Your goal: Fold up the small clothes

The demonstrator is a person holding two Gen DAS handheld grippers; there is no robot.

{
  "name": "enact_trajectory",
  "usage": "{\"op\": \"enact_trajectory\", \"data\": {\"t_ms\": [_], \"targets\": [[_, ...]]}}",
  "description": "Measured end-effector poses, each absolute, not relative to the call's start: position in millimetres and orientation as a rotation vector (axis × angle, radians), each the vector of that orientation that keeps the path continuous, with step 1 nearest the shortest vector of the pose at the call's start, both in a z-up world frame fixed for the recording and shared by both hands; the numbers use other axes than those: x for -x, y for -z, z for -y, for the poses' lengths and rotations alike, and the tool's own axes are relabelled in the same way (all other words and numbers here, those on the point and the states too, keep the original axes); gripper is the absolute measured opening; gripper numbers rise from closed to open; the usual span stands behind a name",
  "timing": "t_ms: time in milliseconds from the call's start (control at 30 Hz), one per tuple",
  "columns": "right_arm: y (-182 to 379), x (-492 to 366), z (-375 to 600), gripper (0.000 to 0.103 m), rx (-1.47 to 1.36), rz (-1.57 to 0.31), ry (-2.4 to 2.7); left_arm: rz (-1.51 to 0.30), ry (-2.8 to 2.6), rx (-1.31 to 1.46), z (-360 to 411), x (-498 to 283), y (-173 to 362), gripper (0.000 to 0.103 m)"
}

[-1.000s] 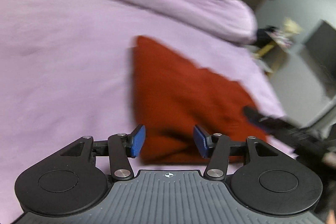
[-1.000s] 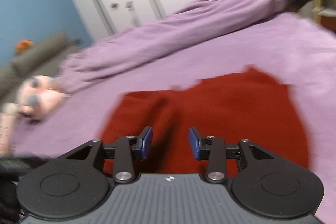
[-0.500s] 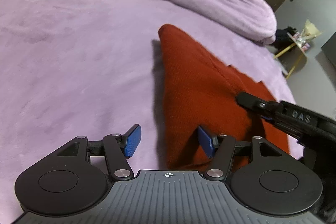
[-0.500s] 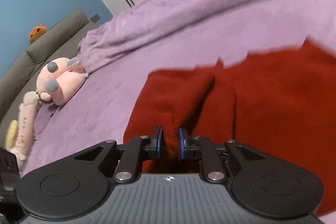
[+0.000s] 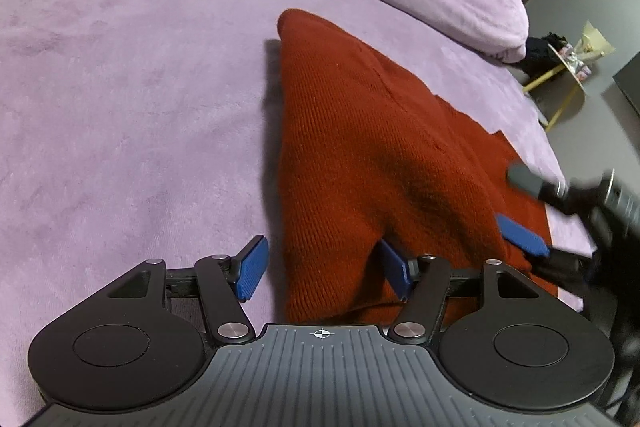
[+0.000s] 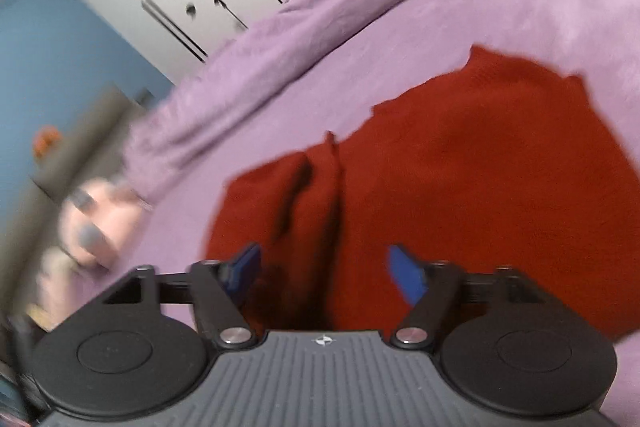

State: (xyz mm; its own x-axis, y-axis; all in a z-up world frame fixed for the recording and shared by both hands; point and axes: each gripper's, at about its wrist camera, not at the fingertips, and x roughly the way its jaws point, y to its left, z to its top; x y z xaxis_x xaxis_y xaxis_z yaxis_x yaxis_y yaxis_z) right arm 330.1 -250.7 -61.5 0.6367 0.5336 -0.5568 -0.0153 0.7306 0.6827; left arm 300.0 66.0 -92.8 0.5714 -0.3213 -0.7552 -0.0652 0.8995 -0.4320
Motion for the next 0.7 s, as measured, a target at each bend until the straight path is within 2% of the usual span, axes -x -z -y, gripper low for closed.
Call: {"op": "enact_trajectory", "data": {"t_ms": [100,200,267,400,467,500,600,700], "targets": [[75.3,-350.7,249.8,0.074,-0.892,-0.893,-0.394,-0.959,0.159,0.419,-62.1,-299.1,92.2,0.069],[71.3,-364.3,223.0,0.072,-0.778,-0.912,-0.380,-0.956,0.158,0.408,-59.6,-297.2,92.0,0.069],[65.2,-370.6,200.6,0.067,-0.683,-0.913,-0.404,-0.957,0.161,0.401,-58.7,-294.3,91.6,0.069],[53.2,-375.4,162.3,0.043,-0.492,-0.923,-0.406,-0.956,0.173,0.388,-54.0,-277.1,88.6,0.069],[50.5,-373.9,149.5,0.022,-0.397,-0.914,-0.396,-0.964,0.179,0.348,-48.2,-269.2,90.0,0.069],[48.8,-372.0,143.6,0.015,-0.341,-0.896,-0.400,-0.959,0.174,0.318,-45.0,-266.2,90.5,0.069],[27.5,-353.5,134.7,0.011,-0.157,-0.793,-0.370,-0.945,0.146,0.270,-38.8,-263.9,89.7,0.068],[-3.8,-335.4,144.1,0.011,-0.108,-0.669,-0.362,-0.939,0.111,0.316,-37.2,-266.9,86.0,0.068]]}}
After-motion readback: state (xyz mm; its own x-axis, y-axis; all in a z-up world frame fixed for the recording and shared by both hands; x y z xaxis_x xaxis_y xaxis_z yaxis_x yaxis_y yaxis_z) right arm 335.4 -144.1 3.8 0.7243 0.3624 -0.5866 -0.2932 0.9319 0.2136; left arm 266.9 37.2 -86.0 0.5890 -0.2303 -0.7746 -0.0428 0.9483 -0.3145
